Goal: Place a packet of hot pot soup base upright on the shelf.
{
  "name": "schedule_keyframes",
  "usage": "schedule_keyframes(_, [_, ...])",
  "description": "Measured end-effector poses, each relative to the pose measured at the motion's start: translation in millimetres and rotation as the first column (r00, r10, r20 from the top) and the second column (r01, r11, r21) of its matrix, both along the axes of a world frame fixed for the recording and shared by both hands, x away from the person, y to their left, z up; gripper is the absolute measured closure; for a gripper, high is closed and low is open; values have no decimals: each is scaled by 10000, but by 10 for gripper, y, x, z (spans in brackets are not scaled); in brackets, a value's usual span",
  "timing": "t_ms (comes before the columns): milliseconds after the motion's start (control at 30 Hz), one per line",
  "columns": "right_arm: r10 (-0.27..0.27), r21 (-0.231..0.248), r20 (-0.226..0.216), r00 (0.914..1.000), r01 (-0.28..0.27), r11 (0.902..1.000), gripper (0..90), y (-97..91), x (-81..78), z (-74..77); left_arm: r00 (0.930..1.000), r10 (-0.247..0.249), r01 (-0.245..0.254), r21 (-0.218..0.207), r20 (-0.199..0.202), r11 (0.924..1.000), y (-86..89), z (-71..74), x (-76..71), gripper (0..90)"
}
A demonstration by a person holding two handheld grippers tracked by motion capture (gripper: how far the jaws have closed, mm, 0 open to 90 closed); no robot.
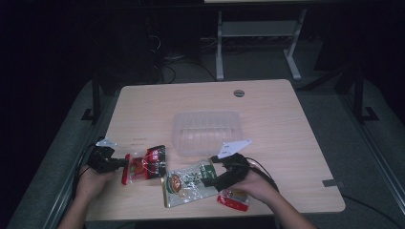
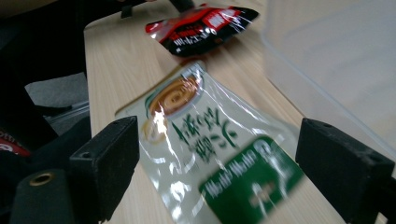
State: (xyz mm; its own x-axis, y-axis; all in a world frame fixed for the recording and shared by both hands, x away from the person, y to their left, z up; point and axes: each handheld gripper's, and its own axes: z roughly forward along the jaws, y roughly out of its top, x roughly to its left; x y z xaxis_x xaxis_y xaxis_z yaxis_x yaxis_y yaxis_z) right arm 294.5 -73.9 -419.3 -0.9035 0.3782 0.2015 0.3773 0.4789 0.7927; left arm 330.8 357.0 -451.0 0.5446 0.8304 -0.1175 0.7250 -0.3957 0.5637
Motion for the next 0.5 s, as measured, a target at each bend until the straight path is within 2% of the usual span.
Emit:
schedule_keyframes(167, [330, -34, -166, 9993, -331, 9994, 141, 349, 93, -25, 10000, -90, 90, -56, -8, 9999, 5, -2, 9, 900])
schedule_keyframes(333, [620, 145, -429, 9972, -614, 9980, 216, 622, 194, -61, 9999, -166, 165, -40, -28, 9999, 5, 1, 14, 900])
schedule_keyframes(433, [684, 63, -560, 9961, -681, 9977, 240, 777, 258, -87, 9997, -240, 240, -19, -76, 9997, 14, 4, 18, 900])
schedule_keyframes(500, [763, 134, -697, 9946, -755, 9971, 260, 866, 296, -103, 9998, -206, 205, -158, -81, 9997, 22, -3, 19, 900])
